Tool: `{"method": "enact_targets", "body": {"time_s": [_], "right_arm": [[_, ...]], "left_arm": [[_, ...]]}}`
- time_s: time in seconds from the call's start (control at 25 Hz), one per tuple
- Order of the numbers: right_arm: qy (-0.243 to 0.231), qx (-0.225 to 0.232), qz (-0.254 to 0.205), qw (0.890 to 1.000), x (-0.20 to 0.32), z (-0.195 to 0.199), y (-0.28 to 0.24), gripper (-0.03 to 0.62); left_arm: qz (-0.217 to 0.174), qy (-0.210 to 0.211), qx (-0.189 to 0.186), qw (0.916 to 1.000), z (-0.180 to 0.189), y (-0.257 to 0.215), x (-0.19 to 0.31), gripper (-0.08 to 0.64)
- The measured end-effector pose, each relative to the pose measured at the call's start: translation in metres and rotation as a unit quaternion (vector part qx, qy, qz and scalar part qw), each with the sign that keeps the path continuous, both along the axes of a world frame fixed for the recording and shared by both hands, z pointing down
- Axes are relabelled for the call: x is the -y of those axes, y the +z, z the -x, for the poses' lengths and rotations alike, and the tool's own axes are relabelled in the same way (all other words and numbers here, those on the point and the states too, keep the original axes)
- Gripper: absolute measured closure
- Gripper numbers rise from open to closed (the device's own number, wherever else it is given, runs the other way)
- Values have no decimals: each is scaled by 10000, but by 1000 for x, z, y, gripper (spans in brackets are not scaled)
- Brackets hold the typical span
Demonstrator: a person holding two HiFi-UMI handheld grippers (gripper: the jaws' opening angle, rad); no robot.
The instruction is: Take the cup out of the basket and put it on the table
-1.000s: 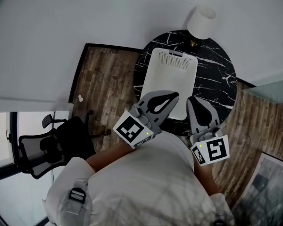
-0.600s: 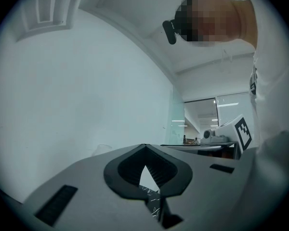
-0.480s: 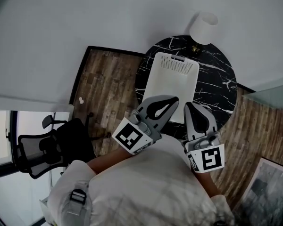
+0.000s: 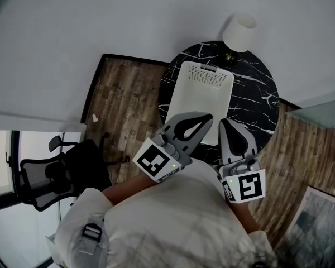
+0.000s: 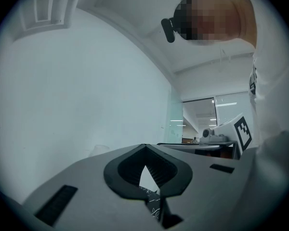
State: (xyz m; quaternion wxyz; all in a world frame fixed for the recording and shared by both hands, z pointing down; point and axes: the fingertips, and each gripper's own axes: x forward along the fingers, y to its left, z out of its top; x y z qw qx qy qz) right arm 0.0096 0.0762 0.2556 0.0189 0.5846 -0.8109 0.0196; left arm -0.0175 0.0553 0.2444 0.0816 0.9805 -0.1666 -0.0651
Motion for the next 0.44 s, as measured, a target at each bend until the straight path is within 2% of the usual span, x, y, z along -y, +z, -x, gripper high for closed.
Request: {"method": "enact_targets", "body": {"time_s": [0.28, 0.44], "right_arm": [[20, -33, 37, 10000, 3, -3, 2, 583], [12, -68, 44, 10000, 4, -2, 3, 583]], "left_arm": [[76, 4, 18, 10000, -3, 3, 3, 555], [-17, 62, -33, 10000, -5, 0, 2, 554]]}}
